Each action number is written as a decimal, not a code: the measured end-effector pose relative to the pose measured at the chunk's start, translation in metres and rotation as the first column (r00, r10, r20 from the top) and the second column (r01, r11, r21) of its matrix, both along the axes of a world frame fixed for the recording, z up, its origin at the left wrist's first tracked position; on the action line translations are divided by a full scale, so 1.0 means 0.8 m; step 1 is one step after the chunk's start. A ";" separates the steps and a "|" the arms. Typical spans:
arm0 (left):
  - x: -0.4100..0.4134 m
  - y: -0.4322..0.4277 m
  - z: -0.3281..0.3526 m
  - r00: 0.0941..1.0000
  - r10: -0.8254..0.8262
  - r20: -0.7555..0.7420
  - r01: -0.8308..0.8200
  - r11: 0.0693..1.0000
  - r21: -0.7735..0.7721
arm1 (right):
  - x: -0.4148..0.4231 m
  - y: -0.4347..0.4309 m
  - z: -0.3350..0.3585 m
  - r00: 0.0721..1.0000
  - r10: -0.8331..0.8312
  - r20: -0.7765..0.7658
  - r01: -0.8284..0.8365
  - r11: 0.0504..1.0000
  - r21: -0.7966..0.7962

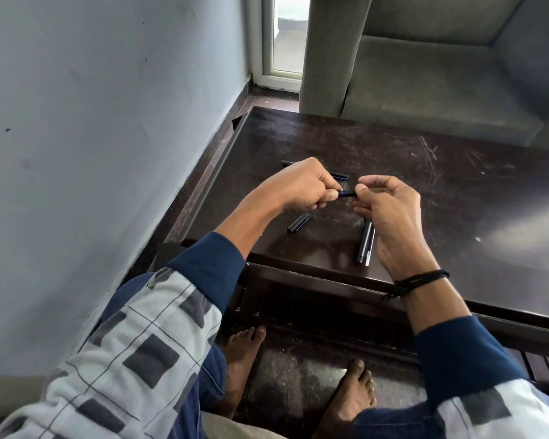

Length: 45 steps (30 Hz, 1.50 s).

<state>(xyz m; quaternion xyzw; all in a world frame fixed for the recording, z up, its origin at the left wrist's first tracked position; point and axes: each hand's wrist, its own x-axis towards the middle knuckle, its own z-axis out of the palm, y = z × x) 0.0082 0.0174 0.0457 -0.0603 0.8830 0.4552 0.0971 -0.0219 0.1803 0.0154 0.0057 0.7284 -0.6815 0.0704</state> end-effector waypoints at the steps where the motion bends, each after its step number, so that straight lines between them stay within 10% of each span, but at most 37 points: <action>1: 0.000 -0.001 0.000 1.000 0.002 -0.002 -0.002 1.000 -0.001 | 0.000 0.000 0.001 1.000 0.009 -0.001 -0.009 1.000 -0.009; 45: -0.005 0.000 -0.005 1.000 -0.008 -0.025 0.008 1.000 -0.012 | -0.001 0.000 -0.003 0.999 0.036 0.001 -0.036 0.999 -0.016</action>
